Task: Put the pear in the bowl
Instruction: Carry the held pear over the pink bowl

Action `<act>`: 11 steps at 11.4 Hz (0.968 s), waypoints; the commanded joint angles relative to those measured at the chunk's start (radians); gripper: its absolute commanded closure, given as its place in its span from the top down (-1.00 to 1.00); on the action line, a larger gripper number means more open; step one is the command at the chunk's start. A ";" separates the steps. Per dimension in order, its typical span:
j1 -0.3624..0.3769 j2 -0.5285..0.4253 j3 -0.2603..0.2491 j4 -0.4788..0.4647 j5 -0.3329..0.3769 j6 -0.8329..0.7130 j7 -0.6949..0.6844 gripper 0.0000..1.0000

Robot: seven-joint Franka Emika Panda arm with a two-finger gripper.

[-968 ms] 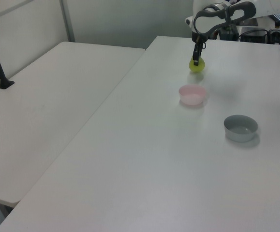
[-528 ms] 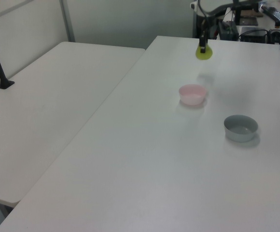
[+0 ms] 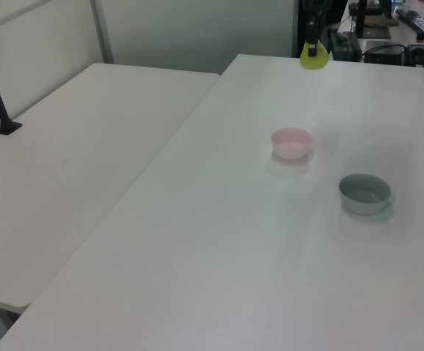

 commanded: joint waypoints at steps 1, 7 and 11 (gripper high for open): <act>0.042 -0.129 0.007 -0.033 0.013 -0.091 0.026 -0.72; 0.172 -0.304 -0.002 -0.193 0.027 -0.091 0.098 -0.70; 0.229 -0.409 -0.024 -0.383 0.039 0.134 0.140 -0.63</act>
